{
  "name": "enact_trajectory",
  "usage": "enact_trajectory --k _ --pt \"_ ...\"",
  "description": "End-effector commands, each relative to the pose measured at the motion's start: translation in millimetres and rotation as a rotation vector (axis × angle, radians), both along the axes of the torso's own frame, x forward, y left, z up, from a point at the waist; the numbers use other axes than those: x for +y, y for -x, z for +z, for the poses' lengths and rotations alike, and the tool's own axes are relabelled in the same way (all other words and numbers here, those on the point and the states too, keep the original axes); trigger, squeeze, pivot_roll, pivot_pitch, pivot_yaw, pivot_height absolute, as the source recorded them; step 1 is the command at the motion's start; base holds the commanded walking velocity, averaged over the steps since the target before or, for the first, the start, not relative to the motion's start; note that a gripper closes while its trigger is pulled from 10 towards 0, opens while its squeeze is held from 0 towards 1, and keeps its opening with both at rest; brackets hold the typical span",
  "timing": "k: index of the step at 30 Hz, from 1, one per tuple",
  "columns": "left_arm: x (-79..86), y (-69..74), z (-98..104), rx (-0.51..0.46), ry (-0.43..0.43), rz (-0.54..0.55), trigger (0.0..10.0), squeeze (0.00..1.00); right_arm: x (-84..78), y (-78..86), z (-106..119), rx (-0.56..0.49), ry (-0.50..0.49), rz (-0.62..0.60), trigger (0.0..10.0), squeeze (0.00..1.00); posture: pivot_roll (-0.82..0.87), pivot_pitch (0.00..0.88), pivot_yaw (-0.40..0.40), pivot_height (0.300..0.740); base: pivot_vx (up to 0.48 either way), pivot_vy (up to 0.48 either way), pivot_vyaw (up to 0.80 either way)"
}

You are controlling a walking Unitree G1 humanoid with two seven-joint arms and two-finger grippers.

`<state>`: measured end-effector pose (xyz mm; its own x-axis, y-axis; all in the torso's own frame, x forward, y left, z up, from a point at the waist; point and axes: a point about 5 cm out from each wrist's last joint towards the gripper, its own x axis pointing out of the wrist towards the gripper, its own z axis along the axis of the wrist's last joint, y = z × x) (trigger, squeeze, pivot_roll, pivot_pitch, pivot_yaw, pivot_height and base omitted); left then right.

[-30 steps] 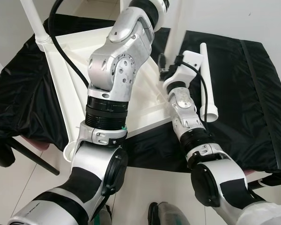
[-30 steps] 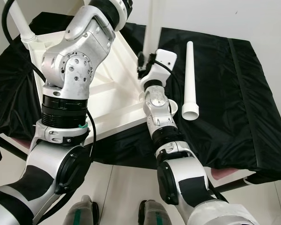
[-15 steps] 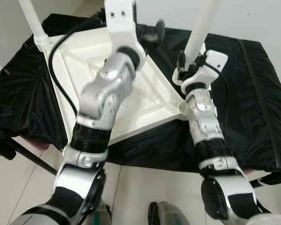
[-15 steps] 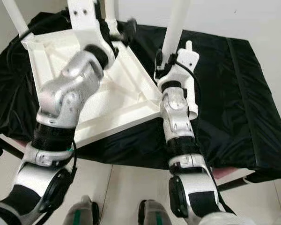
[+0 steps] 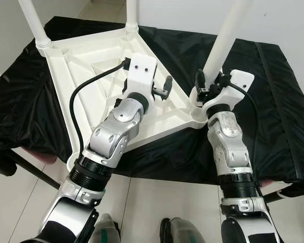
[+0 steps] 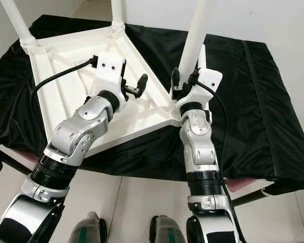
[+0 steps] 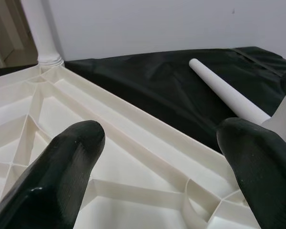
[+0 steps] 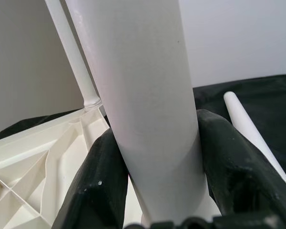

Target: Building children table

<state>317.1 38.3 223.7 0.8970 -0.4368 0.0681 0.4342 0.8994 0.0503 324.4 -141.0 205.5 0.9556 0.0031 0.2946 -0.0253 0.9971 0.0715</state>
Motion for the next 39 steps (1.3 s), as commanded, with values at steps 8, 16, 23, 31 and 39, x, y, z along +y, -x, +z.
enact_trajectory --k 8,16,23,31,39 --pt "-15.5 14.5 -8.4 -0.01 -0.057 -0.28 10.0 0.0 -2.3 15.8 -3.8 0.052 -0.005 0.0 10.0 0.0 -0.04 0.052 -0.009 0.74 0.0 0.0 0.0" --pt "-22.5 19.5 -11.1 -0.007 -0.058 -0.323 10.0 0.0 -0.5 20.7 -17.7 0.109 0.01 0.016 10.0 0.0 -0.05 0.045 -0.006 0.74 0.0 0.0 0.0" --pt "-26.3 29.5 -21.9 0.019 -0.106 -0.413 10.0 0.0 -1.6 20.7 -25.9 0.146 0.014 0.012 10.0 0.0 -0.05 0.046 -0.004 0.74 0.0 0.0 0.0" --pt "-16.9 51.5 -44.4 0.083 -0.198 -0.572 10.0 0.0 -11.4 14.7 -35.1 0.175 0.028 -0.02 10.0 0.0 -0.04 0.064 -0.004 0.74 0.0 0.0 0.0" --pt "-13.2 54.4 -44.6 0.083 -0.216 -0.595 10.0 0.0 -12.1 8.6 -40.0 0.186 0.038 -0.015 10.0 0.0 -0.04 0.072 -0.003 0.74 0.0 0.0 0.0"
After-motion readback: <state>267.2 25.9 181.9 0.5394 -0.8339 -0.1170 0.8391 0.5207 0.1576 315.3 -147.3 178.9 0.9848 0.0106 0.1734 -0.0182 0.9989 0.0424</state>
